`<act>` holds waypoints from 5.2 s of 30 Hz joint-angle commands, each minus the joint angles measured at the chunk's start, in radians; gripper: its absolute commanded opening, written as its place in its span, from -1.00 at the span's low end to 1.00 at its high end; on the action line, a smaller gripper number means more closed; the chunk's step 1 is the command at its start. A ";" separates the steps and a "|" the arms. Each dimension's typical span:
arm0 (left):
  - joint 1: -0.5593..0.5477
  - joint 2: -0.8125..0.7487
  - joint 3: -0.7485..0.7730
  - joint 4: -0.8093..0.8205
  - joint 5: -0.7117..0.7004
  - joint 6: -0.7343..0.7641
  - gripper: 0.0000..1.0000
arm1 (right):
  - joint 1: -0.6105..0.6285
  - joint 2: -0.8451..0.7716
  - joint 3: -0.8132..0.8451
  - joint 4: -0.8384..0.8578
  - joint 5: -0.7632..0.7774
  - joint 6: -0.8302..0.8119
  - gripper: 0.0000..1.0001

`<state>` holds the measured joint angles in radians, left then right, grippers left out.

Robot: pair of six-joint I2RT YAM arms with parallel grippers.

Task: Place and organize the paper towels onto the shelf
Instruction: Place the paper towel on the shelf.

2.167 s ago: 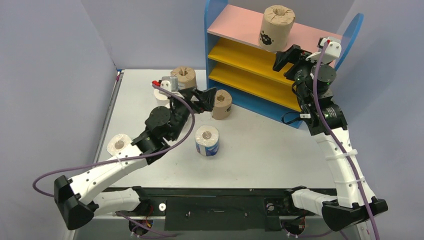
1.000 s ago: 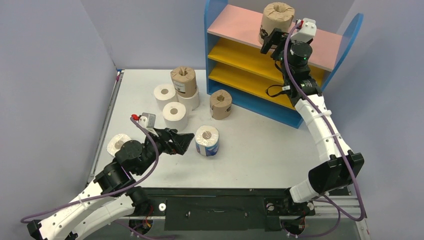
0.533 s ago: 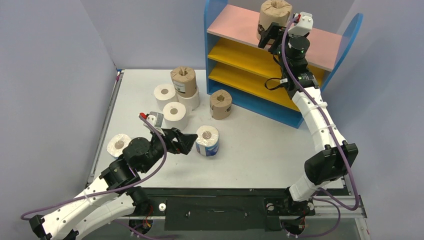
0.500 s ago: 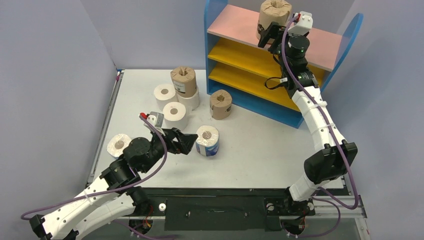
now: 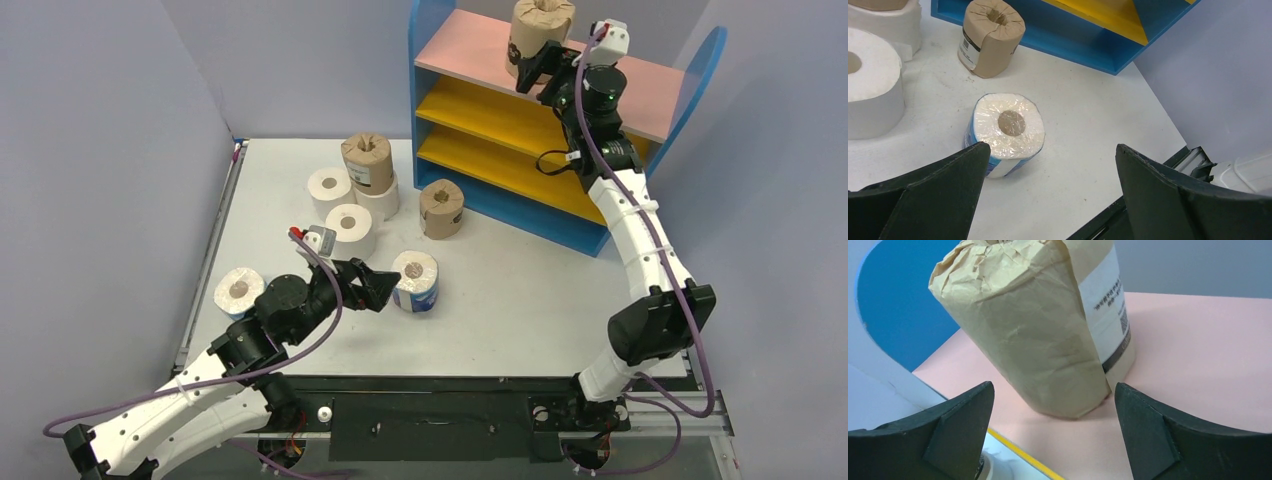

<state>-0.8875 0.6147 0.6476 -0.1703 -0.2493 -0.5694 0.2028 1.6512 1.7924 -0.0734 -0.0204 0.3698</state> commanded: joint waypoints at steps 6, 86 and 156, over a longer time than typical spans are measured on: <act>0.001 0.010 0.006 0.057 0.032 -0.030 0.93 | -0.043 -0.159 -0.031 0.003 -0.057 0.151 0.72; 0.008 0.052 -0.028 0.099 -0.001 0.023 0.93 | -0.074 0.272 0.350 0.151 0.089 0.788 -0.15; 0.023 0.073 -0.025 0.099 0.027 0.017 0.93 | 0.003 0.510 0.594 0.137 -0.022 0.875 0.02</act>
<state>-0.8688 0.6888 0.6102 -0.1158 -0.2310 -0.5636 0.1795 2.1414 2.3417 0.0349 0.0078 1.2434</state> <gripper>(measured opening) 0.965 0.508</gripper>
